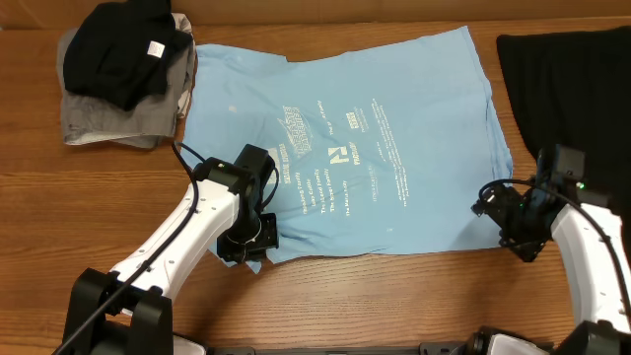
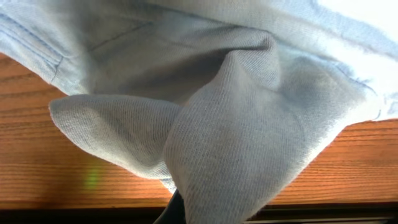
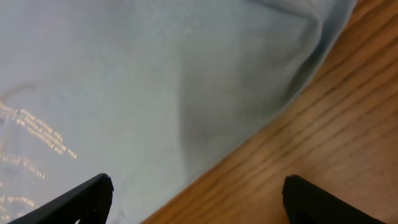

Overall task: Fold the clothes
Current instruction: 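Grasp the shirt's lower left and lower right hem corners with both grippers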

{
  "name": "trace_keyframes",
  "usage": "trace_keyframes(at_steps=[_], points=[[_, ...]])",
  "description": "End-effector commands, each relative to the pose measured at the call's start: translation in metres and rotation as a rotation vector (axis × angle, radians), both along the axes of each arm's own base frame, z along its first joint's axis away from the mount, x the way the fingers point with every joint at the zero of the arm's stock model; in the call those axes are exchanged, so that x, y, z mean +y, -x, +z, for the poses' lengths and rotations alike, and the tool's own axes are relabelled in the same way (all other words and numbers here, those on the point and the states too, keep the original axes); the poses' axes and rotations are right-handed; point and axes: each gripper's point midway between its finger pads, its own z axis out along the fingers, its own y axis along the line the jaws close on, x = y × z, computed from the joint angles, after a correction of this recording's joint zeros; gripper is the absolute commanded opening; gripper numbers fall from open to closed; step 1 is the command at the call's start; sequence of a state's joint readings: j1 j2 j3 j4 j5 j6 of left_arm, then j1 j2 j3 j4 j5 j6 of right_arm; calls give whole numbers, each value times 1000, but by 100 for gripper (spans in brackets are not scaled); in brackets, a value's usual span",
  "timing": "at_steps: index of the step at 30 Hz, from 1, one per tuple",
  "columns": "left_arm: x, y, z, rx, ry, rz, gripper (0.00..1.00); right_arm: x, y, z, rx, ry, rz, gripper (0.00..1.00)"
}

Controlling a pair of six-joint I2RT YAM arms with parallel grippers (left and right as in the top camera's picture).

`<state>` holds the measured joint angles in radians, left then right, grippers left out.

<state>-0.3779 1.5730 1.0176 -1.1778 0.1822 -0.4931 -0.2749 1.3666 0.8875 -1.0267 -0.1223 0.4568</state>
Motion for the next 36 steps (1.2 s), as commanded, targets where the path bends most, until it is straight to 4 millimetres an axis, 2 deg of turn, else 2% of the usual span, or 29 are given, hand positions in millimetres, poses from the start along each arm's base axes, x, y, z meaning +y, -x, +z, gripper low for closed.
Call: trace_keyframes(at_steps=[1, 5, 9, 16, 21, 27, 28, 31, 33, 35, 36], points=[[-3, -15, 7, -52, 16, -18, 4, -9, 4, -23, 52, 30, -88, 90], [-6, -21, 6, -77, 26, -17, 4, -23, 0, -48, 108, 89, -144, 87], [-7, -24, 6, -89, 31, -17, 4, -29, -2, -63, 143, 108, -181, 82], [-7, -25, 6, -95, 31, -17, 4, -59, 15, -65, 204, 221, -242, 79], [-1, -29, 5, -112, -2, -15, 4, -80, 18, -65, 191, 228, -306, 71], [11, -34, 4, -113, -15, 29, 4, -83, 14, -76, 177, 218, -283, 62], [12, -34, 4, -113, -16, 35, 4, -83, 14, -77, 180, 217, -282, 59], [19, -37, 4, -116, -26, 54, 4, -82, 15, -79, 190, 214, -281, 41], [24, -38, 4, -116, -36, 68, 4, -82, 15, -79, 189, 213, -281, 27], [28, -39, 4, -114, -45, 81, 4, -81, 14, -79, 186, 206, -281, 6], [30, -39, 5, -111, -47, 87, 4, -80, 13, -79, 182, 200, -281, 4]])
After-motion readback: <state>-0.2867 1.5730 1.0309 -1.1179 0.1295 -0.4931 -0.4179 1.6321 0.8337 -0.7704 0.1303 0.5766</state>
